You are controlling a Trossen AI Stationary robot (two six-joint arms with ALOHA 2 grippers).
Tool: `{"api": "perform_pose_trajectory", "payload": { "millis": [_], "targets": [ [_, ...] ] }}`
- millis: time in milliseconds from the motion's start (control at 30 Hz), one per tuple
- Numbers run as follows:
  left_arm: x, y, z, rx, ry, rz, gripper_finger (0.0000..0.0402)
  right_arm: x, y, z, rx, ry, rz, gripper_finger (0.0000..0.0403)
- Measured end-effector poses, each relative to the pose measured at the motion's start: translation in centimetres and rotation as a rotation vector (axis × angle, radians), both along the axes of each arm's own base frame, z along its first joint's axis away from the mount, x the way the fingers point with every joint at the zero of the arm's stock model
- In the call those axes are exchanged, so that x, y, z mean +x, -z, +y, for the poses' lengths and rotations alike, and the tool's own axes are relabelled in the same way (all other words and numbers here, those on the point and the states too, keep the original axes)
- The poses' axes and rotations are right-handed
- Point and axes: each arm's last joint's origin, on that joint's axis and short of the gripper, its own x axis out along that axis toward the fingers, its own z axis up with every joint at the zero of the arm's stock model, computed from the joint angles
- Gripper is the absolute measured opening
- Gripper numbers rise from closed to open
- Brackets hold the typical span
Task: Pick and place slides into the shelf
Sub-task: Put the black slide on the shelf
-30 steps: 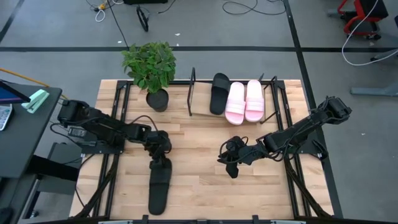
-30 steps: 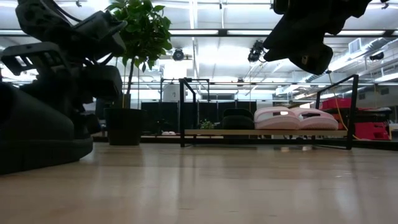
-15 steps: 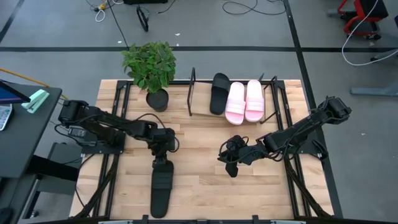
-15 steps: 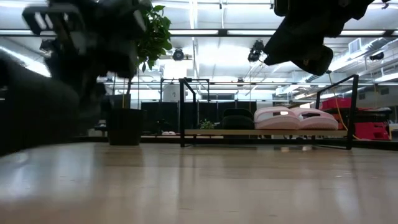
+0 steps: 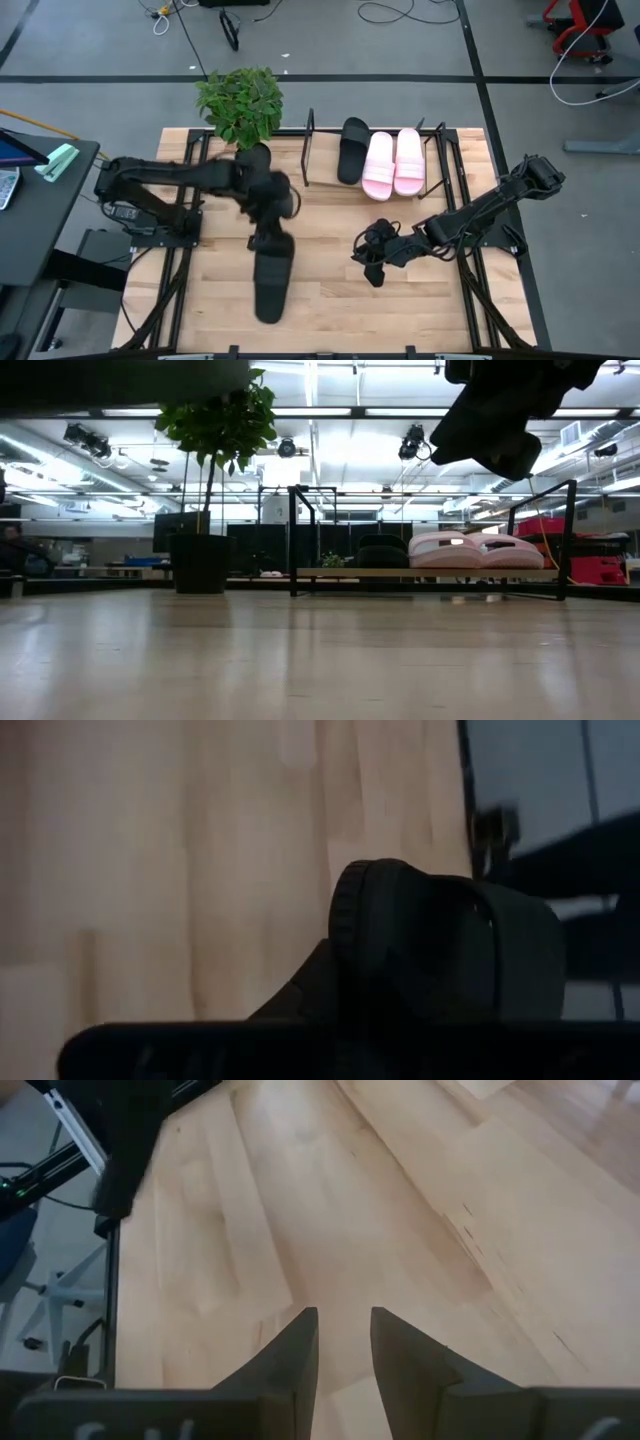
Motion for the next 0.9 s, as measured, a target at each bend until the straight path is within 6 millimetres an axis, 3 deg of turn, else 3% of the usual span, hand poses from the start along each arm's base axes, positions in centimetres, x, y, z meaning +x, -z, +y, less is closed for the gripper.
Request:
{"api": "perform_pose_trajectory", "payload": {
  "millis": [167,300,500,800,900],
  "targets": [
    [0.2,-3.8,2.4,0.007,-0.076,-0.114,0.0041,-0.2,0.0,0.5,0.003,-0.018,-0.005,0.0100],
    [0.1,-5.2,4.2,0.018,-0.134,-0.164,0.0041,-0.3,-0.2,0.9,0.008,-0.035,-0.024,0.0100],
    [0.8,-4.6,6.4,0.028,-0.191,-0.146,0.0041,0.1,-0.9,0.9,-0.057,-0.020,-0.067,0.0090],
    [4.0,-1.3,8.1,-0.016,-0.173,-0.063,0.0041,0.8,-3.4,1.4,-0.133,-0.114,-0.127,0.0071],
    [5.2,-1.7,8.5,-0.007,-0.167,-0.078,0.0041,0.6,-4.1,1.6,-0.141,-0.141,-0.134,0.0071]
  ]
}}
